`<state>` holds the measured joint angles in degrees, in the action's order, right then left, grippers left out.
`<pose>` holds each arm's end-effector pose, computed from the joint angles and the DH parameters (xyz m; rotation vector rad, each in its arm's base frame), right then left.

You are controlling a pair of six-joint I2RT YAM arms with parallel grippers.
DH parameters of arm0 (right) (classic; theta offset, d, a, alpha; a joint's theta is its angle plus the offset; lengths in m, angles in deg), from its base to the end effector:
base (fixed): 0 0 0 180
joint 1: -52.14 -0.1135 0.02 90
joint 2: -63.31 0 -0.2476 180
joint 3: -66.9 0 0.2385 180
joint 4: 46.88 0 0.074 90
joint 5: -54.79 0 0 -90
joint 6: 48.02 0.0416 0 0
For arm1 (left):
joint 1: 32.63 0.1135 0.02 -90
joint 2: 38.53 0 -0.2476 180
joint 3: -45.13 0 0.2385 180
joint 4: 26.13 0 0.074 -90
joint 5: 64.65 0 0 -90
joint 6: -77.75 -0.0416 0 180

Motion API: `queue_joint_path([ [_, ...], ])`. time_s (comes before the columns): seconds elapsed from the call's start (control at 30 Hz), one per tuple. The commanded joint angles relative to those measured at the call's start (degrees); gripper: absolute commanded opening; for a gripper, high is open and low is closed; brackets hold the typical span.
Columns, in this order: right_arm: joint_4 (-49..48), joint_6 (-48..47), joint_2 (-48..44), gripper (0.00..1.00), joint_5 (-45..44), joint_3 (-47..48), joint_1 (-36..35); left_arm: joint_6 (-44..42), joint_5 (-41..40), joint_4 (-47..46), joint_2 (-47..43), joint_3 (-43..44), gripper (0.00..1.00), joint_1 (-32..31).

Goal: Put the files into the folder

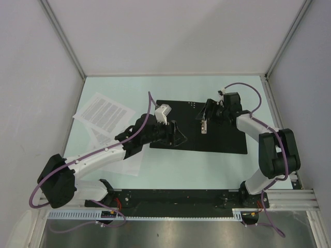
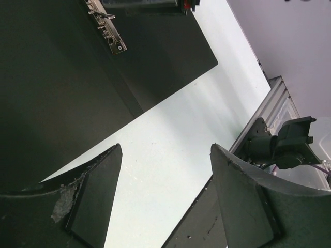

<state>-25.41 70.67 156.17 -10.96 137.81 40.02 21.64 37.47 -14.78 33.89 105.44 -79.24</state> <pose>0.3238 0.0870 0.1947 0.1257 2.3966 0.8398 0.1885 -0.2121 0.2538 0.3859 2.1143 -1.0827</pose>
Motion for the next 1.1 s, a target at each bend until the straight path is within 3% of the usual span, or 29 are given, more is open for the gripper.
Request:
queue_joint_path([
  [0.0,-3.10,0.48,-1.98,0.81,0.97,-3.16,-0.71,-1.63,-1.04,-0.03,-2.55,-0.21,0.75,1.08],
  [0.53,-25.00,9.72,7.33,0.83,9.76,-3.69,0.43,-2.78,-1.75,2.78,-4.22,1.20,0.76,3.28],
  [1.07,-18.68,-0.29,21.48,0.83,8.80,14.48,0.87,-2.17,-0.53,7.53,-4.31,3.13,0.76,6.61],
])
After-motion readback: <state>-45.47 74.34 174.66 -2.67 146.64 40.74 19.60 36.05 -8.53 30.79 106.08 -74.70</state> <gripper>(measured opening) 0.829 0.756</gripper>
